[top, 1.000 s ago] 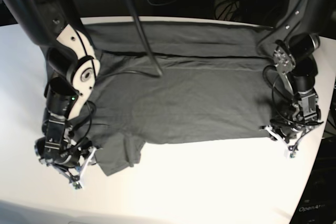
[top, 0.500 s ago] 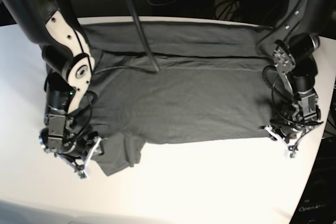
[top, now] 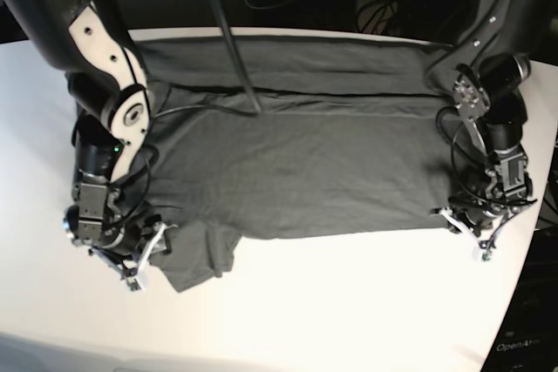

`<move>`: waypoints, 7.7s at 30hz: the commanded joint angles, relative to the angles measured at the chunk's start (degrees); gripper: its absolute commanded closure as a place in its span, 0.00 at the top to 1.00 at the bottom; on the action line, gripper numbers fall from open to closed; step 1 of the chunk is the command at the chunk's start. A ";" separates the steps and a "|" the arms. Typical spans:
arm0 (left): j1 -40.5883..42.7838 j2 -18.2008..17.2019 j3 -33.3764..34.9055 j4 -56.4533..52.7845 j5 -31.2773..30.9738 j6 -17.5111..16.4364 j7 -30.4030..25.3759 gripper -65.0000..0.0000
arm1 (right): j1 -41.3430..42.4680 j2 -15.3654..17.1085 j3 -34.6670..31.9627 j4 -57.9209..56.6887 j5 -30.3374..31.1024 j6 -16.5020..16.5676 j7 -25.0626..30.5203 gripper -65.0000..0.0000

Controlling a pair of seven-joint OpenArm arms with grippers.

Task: Fold the T-shirt properly
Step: 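Position both grippers at the hem corners and close on the fabric, then adjust the right gripper's grasp on the hem corner, then lift the hem with both grippers and fold it toward the collar edge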

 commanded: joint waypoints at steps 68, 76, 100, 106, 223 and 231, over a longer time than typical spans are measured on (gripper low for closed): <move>0.47 2.06 0.15 -0.01 1.49 -0.21 2.89 0.04 | 1.35 2.58 -7.40 0.55 0.70 -0.03 12.25 0.56; 0.47 2.06 0.15 -0.01 1.49 -0.21 2.89 0.04 | 0.65 2.58 -5.46 -0.42 0.88 -0.03 16.47 0.56; 0.47 2.14 0.06 -0.01 1.49 -0.21 2.89 0.04 | 4.25 9.00 -5.46 -12.20 0.62 -0.03 22.27 0.56; 0.47 2.23 0.06 -0.01 1.49 -0.21 2.89 0.04 | 3.99 9.26 -5.82 -12.37 0.70 -0.03 22.44 0.56; 13.31 9.71 0.24 38.32 1.40 -4.87 10.89 0.04 | -22.82 3.37 -12.58 28.94 0.70 -0.03 19.54 0.01; 15.07 11.73 0.15 45.53 1.49 -7.33 15.99 0.04 | -29.86 2.93 -14.17 41.43 0.62 -0.03 19.19 0.01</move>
